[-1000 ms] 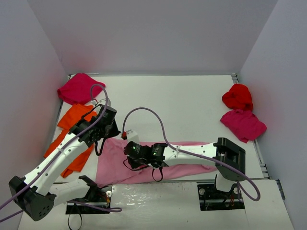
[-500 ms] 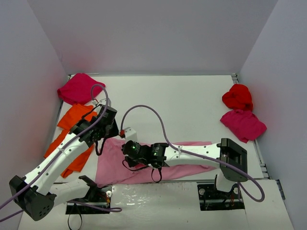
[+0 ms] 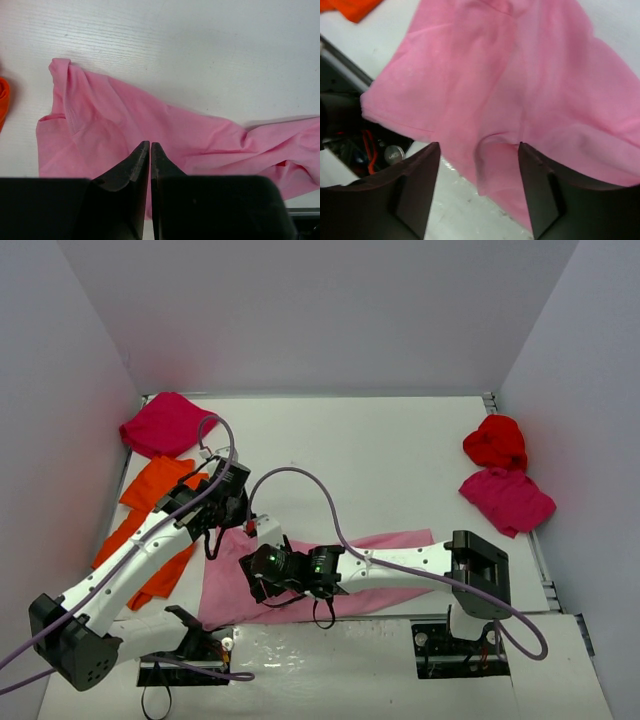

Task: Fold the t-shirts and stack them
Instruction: Fold the tshirt

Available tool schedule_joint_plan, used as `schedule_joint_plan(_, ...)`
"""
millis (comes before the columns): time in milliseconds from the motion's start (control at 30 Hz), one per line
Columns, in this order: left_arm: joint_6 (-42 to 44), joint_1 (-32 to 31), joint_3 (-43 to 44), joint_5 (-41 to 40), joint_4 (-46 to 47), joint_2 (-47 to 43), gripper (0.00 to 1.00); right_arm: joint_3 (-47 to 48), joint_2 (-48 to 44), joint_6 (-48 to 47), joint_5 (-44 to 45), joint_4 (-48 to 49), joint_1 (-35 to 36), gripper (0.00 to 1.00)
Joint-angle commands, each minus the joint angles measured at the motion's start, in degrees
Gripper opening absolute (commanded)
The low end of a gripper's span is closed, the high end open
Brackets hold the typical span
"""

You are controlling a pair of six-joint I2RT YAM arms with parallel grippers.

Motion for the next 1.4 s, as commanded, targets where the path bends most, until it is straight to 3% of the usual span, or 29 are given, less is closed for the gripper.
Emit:
schedule_joint_plan(0,0.75,-0.21,2.48,0.07,1.26,0.44,0.04,-1.03,-5.67,3.12,7.31,-1.03,-4.35,0.68)
schedule_joint_plan(100,1.85,-0.21,3.29,0.07,1.32,1.19,0.04,-3.12,-10.1,2.21,9.78,-1.91,-9.53,0.7)
schedule_joint_plan(200,3.31,0.72,5.09,1.87,1.01,3.8,0.01,-6.8,-14.7,2.55,10.88,-4.09,-16.44,0.55)
schedule_joint_plan(233,3.82,0.96,5.81,3.32,0.66,5.26,0.0,-7.66,-15.59,2.58,10.97,-4.86,-18.85,0.46)
schedule_joint_plan(300,4.53,1.19,7.5,6.28,-0.09,9.92,0.0,-9.39,-17.47,2.84,11.13,-7.11,-26.12,0.14)
schedule_joint_plan(367,5.1,1.28,8.5,9.3,0.02,12.29,0.0,-10.37,-19.27,2.48,11.13,-10.1,-30.55,0.01)
schedule_joint_plan(533,6.16,2.45,9.81,22.34,1.97,21.54,0.0,-11.95,-18.73,1.04,7.73,-13.47,-37.85,0.0)
schedule_joint_plan(700,2.27,2.16,5.46,34.65,11.01,24.73,0.0,-12.44,-15.75,1.49,4.6,-13.44,-37.21,0.0)
schedule_joint_plan(1100,-0.59,1.95,1.8,40.85,14.43,30.41,0.0,-12.14,-7.15,-1.42,-1.57,-10.26,-33.01,0.0)
schedule_joint_plan(1367,3.23,1.72,8.25,37.61,8.49,40.97,0.0,-10.32,-3.45,-4.26,-9.51,-3.66,-29.63,0.0)
